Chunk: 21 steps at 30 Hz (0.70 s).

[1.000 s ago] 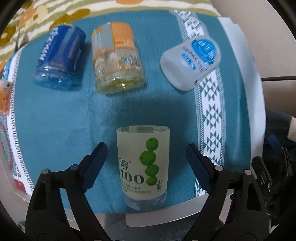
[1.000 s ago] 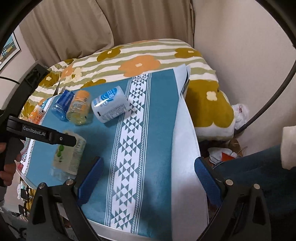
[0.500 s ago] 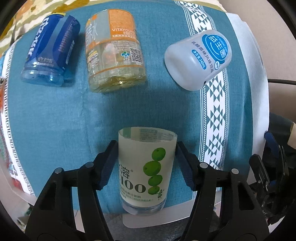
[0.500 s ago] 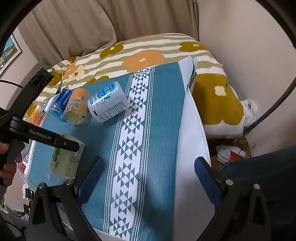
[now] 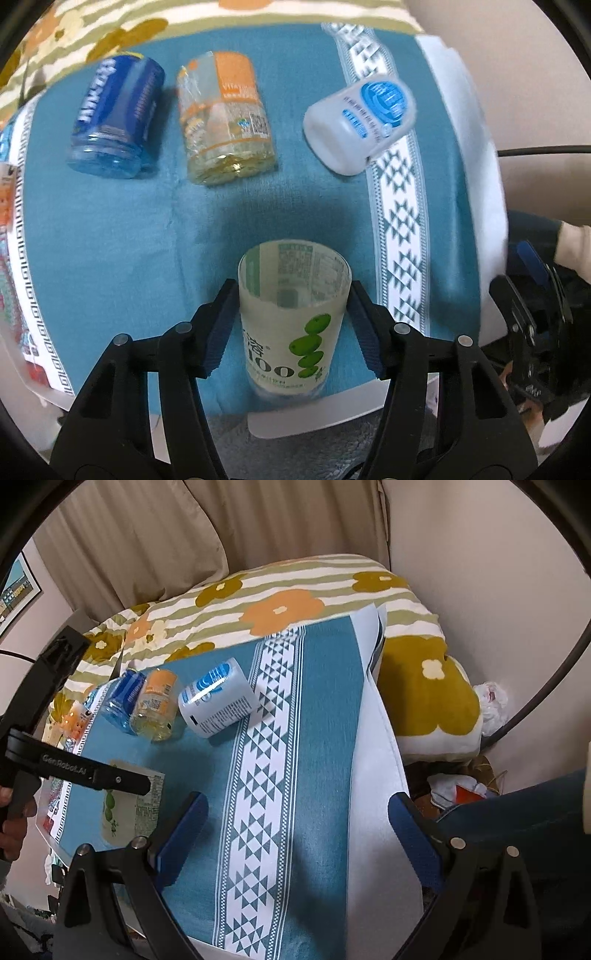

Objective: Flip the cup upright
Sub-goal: 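Rotate the clear cup with the left gripper, opening up, onto the cloth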

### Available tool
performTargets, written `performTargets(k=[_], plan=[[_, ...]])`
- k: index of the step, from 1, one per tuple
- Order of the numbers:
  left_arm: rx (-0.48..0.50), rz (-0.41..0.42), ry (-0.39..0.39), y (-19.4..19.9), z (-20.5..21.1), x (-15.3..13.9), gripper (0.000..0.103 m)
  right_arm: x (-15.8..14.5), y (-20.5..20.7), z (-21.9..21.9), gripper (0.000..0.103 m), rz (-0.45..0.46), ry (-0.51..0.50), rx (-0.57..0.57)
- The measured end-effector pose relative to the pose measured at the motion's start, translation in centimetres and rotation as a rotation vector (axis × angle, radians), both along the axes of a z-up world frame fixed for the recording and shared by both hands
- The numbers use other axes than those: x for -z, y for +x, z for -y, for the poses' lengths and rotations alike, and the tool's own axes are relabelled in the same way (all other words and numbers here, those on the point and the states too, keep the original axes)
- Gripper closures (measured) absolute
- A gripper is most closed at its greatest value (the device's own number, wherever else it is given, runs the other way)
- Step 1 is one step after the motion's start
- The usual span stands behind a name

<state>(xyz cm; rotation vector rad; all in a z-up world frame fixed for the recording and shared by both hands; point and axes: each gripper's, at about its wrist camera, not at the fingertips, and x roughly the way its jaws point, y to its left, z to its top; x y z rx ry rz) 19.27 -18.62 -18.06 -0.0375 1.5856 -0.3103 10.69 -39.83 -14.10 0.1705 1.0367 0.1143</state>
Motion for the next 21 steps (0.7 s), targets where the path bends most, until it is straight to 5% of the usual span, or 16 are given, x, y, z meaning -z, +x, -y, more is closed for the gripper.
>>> performTargets(k=[10, 18, 21], plan=[[-0.112, 0.299, -0.083, -3.5, -5.9, -4.6, 0.039, -3.1, -0.4, -2.7, 0.006, 0.082, -0.051, -0.079], [-0.102, 0.649, -0.004, -6.8, -7.7, -4.8, 0.039, -2.2, -0.6, -6.3, 0.006, 0.089, -0.068, -0.162], [-0.082, 0.715, 0.021, -7.2, -7.5, -3.4, 0.039, -1.5, -0.5, -7.2, 0.006, 0.075, -0.058, -0.185]])
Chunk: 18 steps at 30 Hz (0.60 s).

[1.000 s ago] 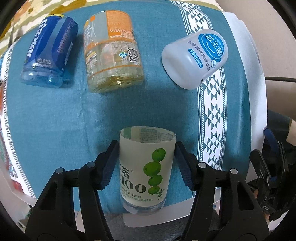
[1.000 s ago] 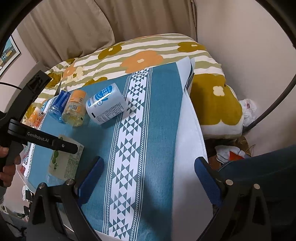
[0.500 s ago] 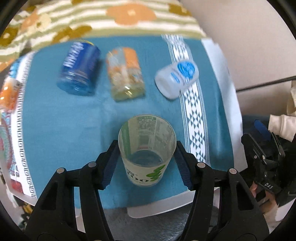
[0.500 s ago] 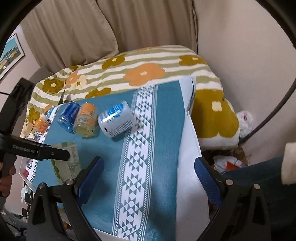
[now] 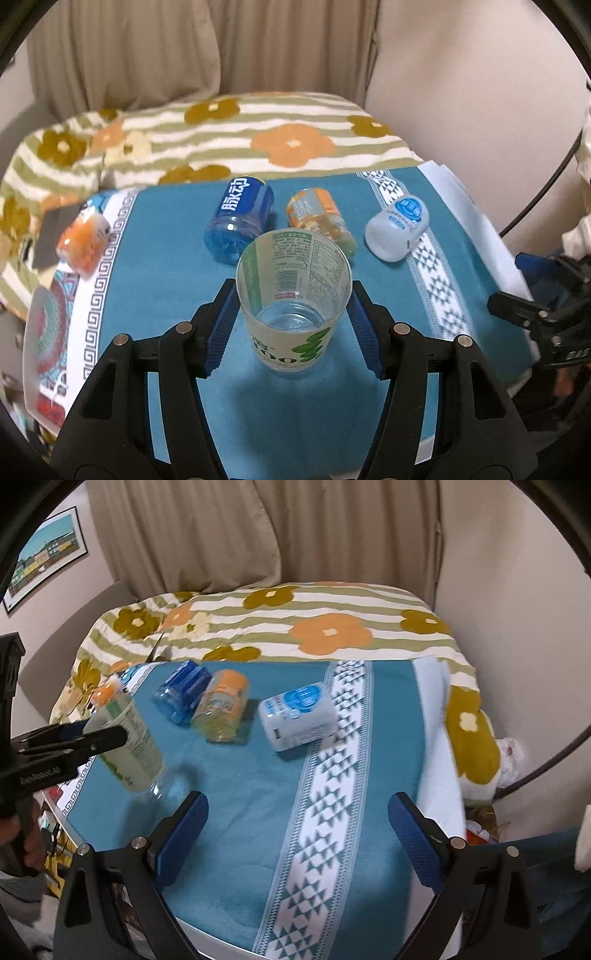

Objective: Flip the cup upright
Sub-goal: 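Rotate the clear cup with the left gripper, opening up, onto the cloth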

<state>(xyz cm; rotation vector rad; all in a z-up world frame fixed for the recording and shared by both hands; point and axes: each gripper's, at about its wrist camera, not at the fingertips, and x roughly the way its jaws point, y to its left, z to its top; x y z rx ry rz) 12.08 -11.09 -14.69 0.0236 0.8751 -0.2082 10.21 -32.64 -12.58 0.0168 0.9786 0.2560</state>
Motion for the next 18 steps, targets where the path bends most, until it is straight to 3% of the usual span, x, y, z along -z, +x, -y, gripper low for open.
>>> performTargets(k=[8, 18], plan=[[-0.005, 0.039, 0.0, -0.9, 0.4, 1.7, 0.039, 1.2, -0.5, -0.9, 0.006, -0.027, -0.016, -0.03], [-0.003, -0.007, 0.013, -1.2, 0.5, 1.8, 0.037, 1.4, -1.0, -0.7, 0.006, -0.036, 0.005, -0.027]])
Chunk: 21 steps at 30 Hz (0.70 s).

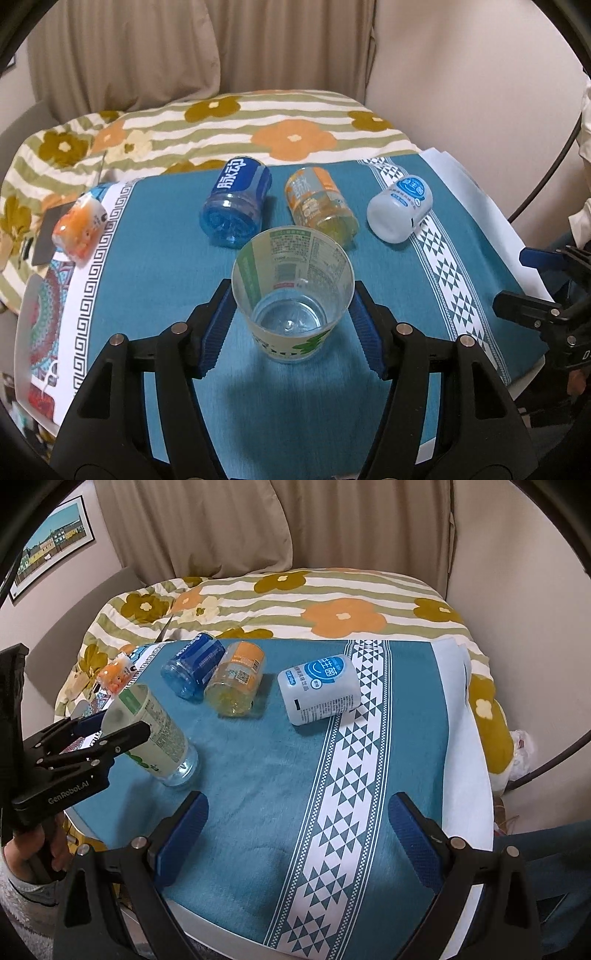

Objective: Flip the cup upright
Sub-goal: 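Rotate the clear cup with the left gripper, opening up, onto the cloth, then open the left gripper and pull it back from the cup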

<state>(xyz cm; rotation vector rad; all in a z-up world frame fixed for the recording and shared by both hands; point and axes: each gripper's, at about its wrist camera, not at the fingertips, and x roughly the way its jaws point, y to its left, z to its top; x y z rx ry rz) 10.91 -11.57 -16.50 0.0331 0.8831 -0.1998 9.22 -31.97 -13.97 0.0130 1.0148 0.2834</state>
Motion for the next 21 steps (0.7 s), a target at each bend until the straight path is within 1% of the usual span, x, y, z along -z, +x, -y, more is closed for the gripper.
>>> performTargets(k=[5, 7, 8, 9, 11, 15, 20, 21], plan=[[0.003, -0.012, 0.014, 0.1, 0.1, -0.1, 0.035, -0.3, -0.4, 0.1, 0.006, 0.001, 0.025, 0.012], [0.007, -0.027, 0.026, 0.3, 0.3, 0.1, 0.026, -0.4, -0.5, 0.2, 0.006, 0.005, 0.031, 0.019], [0.003, -0.029, 0.029, 0.4, 0.3, 0.1, 0.014, -0.5, -0.6, 0.3, 0.006, 0.008, 0.033, 0.023], [0.0, -0.024, 0.029, 0.4, 0.3, -0.1, 0.007, -0.6, -0.7, 0.4, 0.006, 0.01, 0.034, 0.026], [0.001, -0.013, 0.026, 0.3, 0.3, -0.6, 0.005, -0.9, -0.8, 0.5, 0.006, 0.017, 0.036, 0.035], [0.005, -0.01, 0.036, 0.0, 0.2, -1.9, 0.005, -2.1, -1.3, 0.5, 0.006, 0.048, 0.025, 0.053], [0.0, -0.015, 0.021, -1.3, -0.6, -5.0, 0.005, -4.6, -1.8, 0.1, 0.006, 0.095, 0.02, 0.073], [-0.004, -0.018, 0.018, -1.7, -0.9, -6.0, 0.003, -5.2, -2.0, -0.1, 0.006, 0.103, 0.017, 0.08]])
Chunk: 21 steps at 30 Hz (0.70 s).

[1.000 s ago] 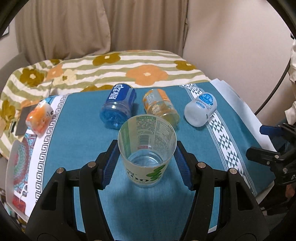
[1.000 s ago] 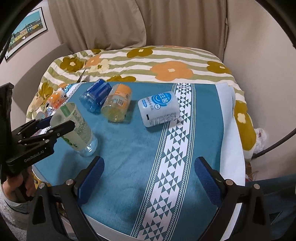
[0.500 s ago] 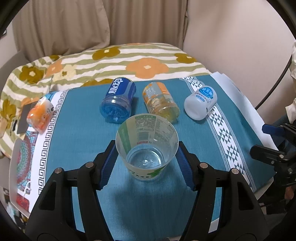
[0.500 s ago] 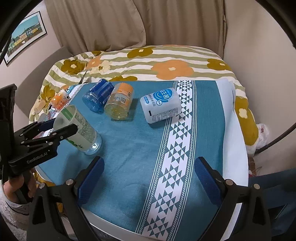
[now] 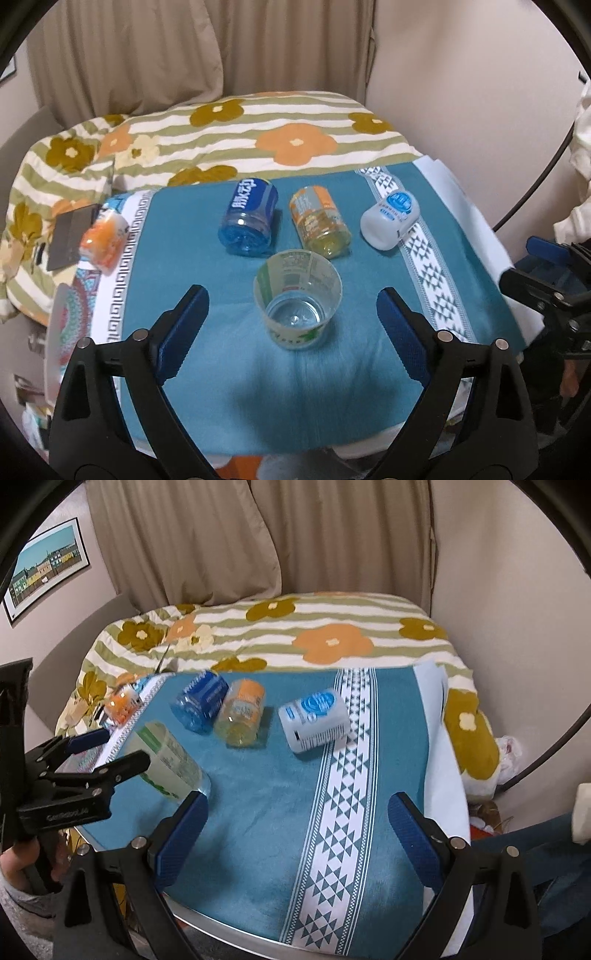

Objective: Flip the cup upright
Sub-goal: 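Open the left gripper and pull it back from the cup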

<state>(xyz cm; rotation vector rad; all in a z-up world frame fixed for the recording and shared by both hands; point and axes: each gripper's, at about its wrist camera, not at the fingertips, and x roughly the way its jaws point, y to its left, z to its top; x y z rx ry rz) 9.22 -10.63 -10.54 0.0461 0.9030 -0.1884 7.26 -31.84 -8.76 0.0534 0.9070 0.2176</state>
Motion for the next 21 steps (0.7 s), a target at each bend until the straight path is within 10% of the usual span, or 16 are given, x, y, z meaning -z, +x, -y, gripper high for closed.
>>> performTargets(k=[21], plan=[[-0.071, -0.045, -0.051, -6.2, -8.0, -5.4, 0.0, -5.0, -4.5, -6.1, 0.006, -0.037, -0.112, 0.178]])
